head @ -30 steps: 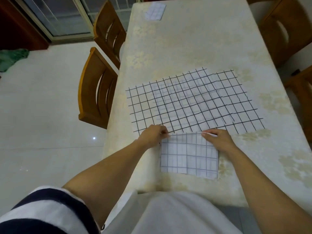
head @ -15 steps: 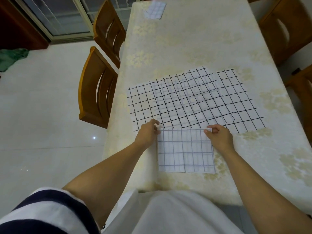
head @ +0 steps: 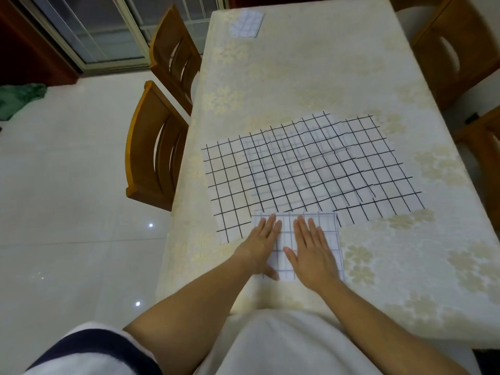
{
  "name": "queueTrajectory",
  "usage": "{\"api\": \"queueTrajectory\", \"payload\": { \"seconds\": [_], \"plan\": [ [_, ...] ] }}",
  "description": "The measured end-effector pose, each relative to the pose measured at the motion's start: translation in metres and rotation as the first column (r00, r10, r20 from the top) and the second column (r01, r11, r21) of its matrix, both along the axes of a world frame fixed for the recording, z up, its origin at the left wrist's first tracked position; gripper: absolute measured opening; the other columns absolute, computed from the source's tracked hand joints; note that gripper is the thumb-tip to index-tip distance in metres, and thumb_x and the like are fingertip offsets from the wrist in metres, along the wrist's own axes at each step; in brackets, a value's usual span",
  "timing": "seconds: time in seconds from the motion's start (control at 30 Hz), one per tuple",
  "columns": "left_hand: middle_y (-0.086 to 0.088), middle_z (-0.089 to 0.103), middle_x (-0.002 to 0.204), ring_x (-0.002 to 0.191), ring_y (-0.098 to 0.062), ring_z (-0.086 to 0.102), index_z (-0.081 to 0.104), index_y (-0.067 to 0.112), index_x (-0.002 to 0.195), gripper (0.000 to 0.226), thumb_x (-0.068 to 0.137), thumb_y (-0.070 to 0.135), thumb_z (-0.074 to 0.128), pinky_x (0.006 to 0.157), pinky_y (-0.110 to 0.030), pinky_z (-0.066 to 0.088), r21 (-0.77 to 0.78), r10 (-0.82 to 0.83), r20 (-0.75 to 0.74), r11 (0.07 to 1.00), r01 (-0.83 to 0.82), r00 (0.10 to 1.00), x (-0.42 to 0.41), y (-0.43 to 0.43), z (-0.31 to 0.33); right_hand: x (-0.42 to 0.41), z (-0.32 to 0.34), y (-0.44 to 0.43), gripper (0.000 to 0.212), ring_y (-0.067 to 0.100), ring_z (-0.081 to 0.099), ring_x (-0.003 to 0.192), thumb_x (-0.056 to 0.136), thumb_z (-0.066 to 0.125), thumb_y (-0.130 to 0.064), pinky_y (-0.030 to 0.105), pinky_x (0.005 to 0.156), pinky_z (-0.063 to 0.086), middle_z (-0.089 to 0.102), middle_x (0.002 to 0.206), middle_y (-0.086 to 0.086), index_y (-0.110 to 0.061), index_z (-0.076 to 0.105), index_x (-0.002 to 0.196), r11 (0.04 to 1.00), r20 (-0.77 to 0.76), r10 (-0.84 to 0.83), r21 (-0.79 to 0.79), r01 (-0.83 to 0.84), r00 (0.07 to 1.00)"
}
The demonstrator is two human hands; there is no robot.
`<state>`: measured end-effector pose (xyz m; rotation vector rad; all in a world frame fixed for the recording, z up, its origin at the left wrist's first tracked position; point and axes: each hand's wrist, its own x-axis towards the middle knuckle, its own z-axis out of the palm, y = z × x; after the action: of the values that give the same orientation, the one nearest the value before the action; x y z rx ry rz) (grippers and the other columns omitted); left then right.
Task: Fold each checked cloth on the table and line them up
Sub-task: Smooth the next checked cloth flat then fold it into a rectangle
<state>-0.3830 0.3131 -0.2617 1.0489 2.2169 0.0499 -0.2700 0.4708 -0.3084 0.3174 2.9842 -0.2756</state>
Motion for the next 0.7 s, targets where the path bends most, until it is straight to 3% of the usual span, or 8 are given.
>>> {"api": "queueTrajectory", "payload": {
  "seconds": [0.2,0.3,0.37,0.5,0.6,0.7],
  "plan": [
    [-0.004,-0.039,0.159,0.148,-0.027,-0.032,-0.029,0.016,0.154,0.153,0.063,0.063,0.085,0.124,-0.043,-0.01,-0.03,-0.008,-0.041,1.0,0.007,0.999,-0.004,-0.017,0.002,0.008,0.006,0.034,0.083,0.024,-0.02,0.15,0.097,0.002,-0.068,0.045,0.124,0.001,-0.017,0.164,0.006,-0.012,-0.011,0.156,0.997,0.094,-0.062,0.054,0.057,0.994],
    [-0.004,-0.041,0.157,0.145,-0.026,-0.036,-0.029,0.017,0.154,0.154,0.06,0.073,0.08,0.122,-0.041,-0.013,-0.016,0.012,-0.073,1.0,-0.013,0.997,0.0,-0.017,0.004,0.003,0.011,0.038,0.081,0.028,-0.012,0.152,0.098,0.004,-0.065,0.049,0.124,0.005,-0.007,0.165,0.011,-0.008,-0.002,0.157,0.991,0.077,-0.128,0.058,0.124,0.989],
    [-0.002,-0.038,0.159,0.146,-0.024,-0.034,-0.025,0.015,0.156,0.144,0.068,0.08,0.068,0.123,-0.04,-0.014,0.083,0.03,-0.086,0.996,-0.023,0.996,0.002,-0.012,0.007,-0.006,0.02,0.034,0.077,0.027,-0.004,0.153,0.1,0.007,-0.059,0.049,0.124,0.008,0.003,0.165,0.012,-0.006,0.007,0.157,0.99,0.037,-0.141,0.016,0.141,0.989],
    [0.002,-0.031,0.158,0.149,-0.017,-0.025,-0.015,0.011,0.159,0.119,0.087,0.058,0.068,0.127,-0.04,0.0,0.168,0.021,-0.029,0.986,-0.016,0.999,0.003,0.006,0.015,-0.025,0.029,0.01,0.07,0.021,-0.001,0.153,0.101,0.004,-0.051,0.044,0.124,0.007,0.007,0.165,0.005,-0.011,0.014,0.157,0.996,-0.009,-0.029,-0.088,0.028,1.0],
    [-0.004,-0.029,0.163,0.152,-0.025,-0.02,-0.016,0.013,0.158,0.129,0.08,0.043,0.082,0.127,-0.042,0.0,0.025,-0.023,-0.005,0.999,0.023,1.0,-0.002,0.006,0.014,-0.022,0.017,0.004,0.074,0.021,-0.002,0.153,0.099,-0.004,-0.056,0.045,0.123,0.007,0.003,0.166,0.003,-0.013,0.012,0.158,0.997,0.054,0.0,-0.073,0.004,0.999],
    [-0.002,-0.03,0.164,0.152,-0.026,-0.022,-0.018,0.017,0.158,0.139,0.072,0.044,0.088,0.124,-0.04,0.0,-0.026,-0.002,0.022,1.0,0.003,1.0,-0.006,-0.004,0.014,-0.009,0.008,0.022,0.074,0.022,-0.014,0.152,0.099,-0.001,-0.062,0.047,0.124,0.004,-0.011,0.165,0.0,-0.018,-0.006,0.158,1.0,0.103,-0.024,0.001,0.024,0.994]
  ]
}}
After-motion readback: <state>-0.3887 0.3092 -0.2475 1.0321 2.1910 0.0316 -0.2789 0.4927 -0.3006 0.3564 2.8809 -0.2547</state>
